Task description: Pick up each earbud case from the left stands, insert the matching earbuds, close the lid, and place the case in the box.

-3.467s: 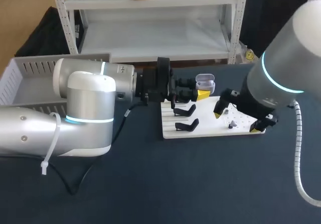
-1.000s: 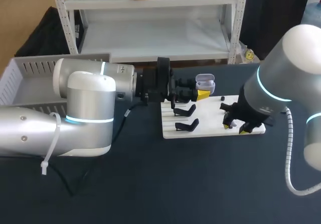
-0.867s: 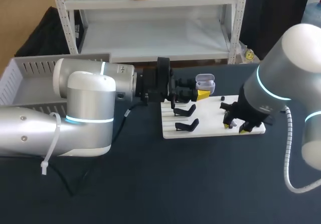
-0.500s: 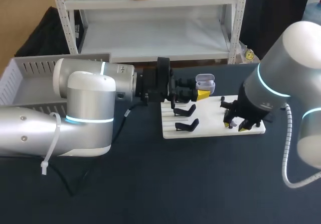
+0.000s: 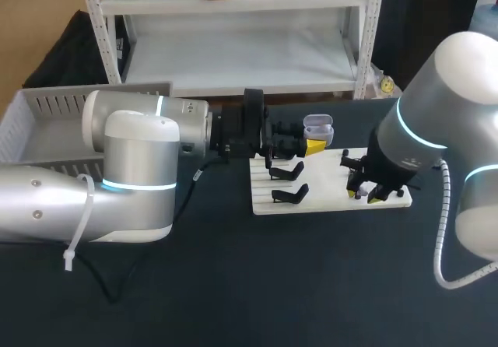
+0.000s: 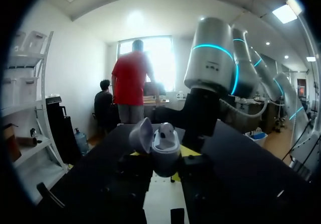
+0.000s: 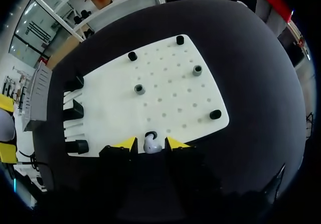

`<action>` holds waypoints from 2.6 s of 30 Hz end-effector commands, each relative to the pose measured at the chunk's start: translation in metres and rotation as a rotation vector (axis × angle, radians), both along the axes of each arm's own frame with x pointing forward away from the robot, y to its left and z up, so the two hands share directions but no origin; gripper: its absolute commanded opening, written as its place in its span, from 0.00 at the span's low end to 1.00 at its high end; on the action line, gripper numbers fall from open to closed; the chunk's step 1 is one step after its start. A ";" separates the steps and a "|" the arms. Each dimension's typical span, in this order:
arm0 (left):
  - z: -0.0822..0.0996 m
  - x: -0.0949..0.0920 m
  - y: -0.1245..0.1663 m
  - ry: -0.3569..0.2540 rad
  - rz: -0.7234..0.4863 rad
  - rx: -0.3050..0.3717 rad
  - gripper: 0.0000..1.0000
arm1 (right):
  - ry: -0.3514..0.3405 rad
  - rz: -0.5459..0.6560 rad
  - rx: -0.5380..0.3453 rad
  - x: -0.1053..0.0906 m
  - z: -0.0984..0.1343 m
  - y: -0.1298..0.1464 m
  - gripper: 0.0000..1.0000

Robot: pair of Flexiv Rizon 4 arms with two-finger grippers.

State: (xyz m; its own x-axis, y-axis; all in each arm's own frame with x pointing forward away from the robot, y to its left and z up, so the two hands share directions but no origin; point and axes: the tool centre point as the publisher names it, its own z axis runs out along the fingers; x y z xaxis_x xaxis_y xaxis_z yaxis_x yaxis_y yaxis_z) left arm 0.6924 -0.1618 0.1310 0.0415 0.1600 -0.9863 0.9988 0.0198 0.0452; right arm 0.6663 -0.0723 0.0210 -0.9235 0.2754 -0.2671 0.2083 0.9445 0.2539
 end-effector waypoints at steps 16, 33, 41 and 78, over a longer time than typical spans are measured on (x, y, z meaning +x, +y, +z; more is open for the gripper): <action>0.000 0.001 0.000 0.000 0.001 0.001 0.00 | 0.005 0.004 -0.002 -0.003 -0.001 0.000 0.28; 0.000 0.001 0.000 0.000 0.001 0.001 0.00 | 0.014 0.006 -0.011 -0.002 -0.001 0.002 0.00; 0.000 0.001 0.000 0.000 0.001 0.001 0.00 | 0.008 -0.005 -0.008 -0.004 0.006 -0.001 0.00; 0.000 0.001 0.000 0.000 0.001 0.001 0.00 | 0.028 0.317 -0.150 -0.046 0.170 0.001 0.00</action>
